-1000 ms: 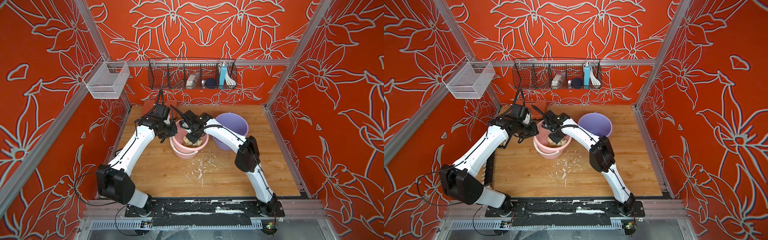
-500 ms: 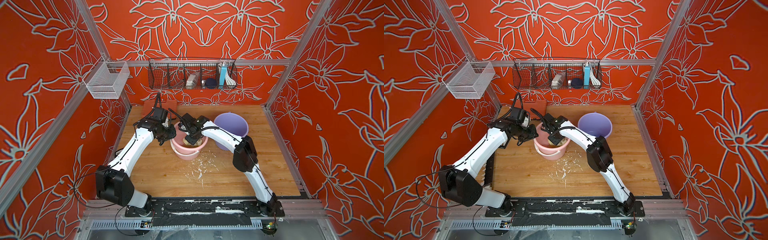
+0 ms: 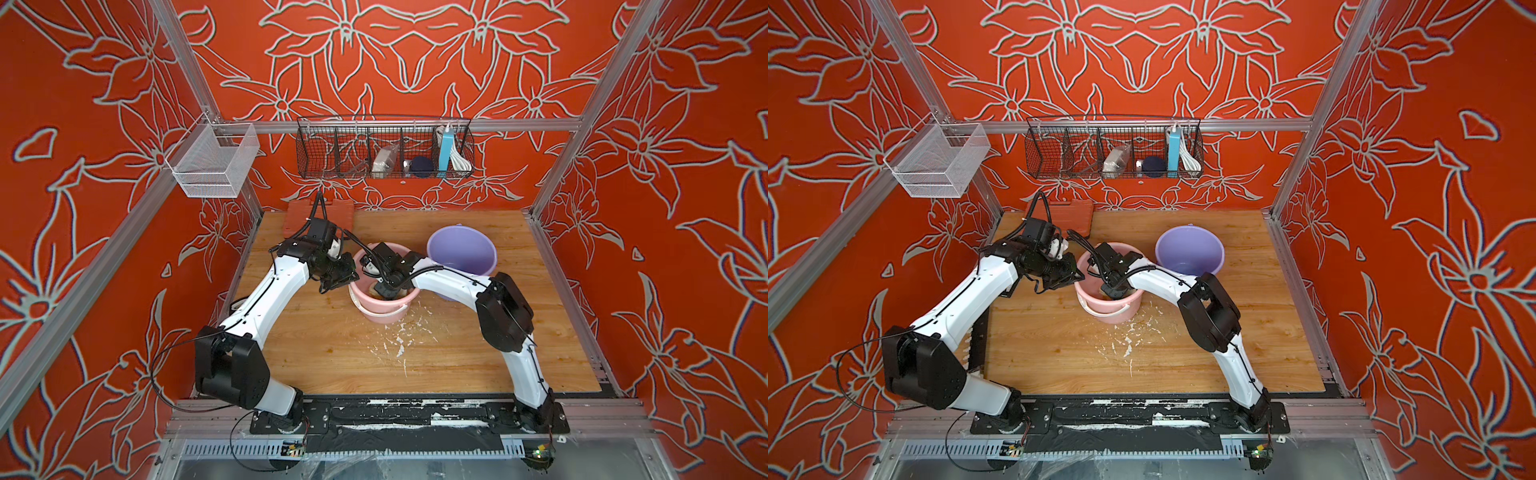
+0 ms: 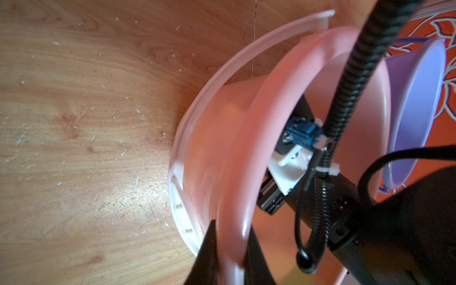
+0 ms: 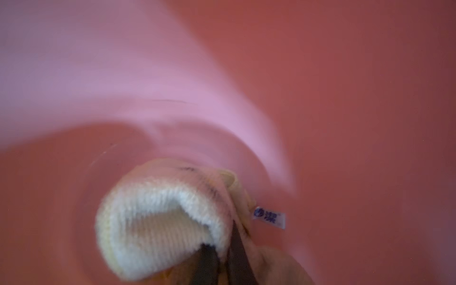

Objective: Wipe the inside of the bucket with a cloth
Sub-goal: Wipe the dirt from the inside of the bucket.

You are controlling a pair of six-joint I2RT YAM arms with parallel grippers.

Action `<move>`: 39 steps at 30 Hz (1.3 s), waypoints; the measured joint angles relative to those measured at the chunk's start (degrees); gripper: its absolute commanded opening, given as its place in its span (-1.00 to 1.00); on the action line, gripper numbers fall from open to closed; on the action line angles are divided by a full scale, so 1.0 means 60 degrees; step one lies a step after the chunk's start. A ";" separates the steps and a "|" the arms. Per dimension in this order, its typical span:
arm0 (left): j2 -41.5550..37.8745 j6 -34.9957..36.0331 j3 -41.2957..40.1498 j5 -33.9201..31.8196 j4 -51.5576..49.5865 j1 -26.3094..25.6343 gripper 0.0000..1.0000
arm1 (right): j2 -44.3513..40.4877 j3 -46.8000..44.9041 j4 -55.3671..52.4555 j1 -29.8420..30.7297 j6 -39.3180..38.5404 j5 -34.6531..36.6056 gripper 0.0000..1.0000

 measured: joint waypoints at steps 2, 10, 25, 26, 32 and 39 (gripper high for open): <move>0.0040 -0.0080 -0.0080 -0.0146 0.0022 0.0102 -1.00 | 0.0576 0.1060 -0.0568 -0.0004 -0.0047 0.0430 -1.00; 0.0076 -0.0306 -0.0062 -0.0947 0.0178 0.0248 -1.00 | 0.2218 0.3621 -0.2674 0.0047 0.0346 0.2419 -1.00; 0.0076 -0.0208 0.0135 -0.1151 -0.0353 0.0062 -1.00 | 0.2470 0.4142 -0.4306 -0.0080 0.0761 -0.3104 -1.00; 0.0076 -0.0226 0.0131 -0.1162 -0.0372 0.0069 -1.00 | 0.2470 0.4142 -0.4284 -0.0098 0.0765 -0.3614 -1.00; 0.0025 -0.0357 0.0102 -0.1333 -0.0382 0.0106 -1.00 | 0.2320 0.3840 -0.3512 -0.0215 0.1016 -0.5872 -1.00; -0.0211 -0.0412 -0.0131 -0.1333 -0.0142 0.0131 -1.00 | 0.1727 0.3093 -0.2215 -0.0215 0.1621 -0.5442 -1.00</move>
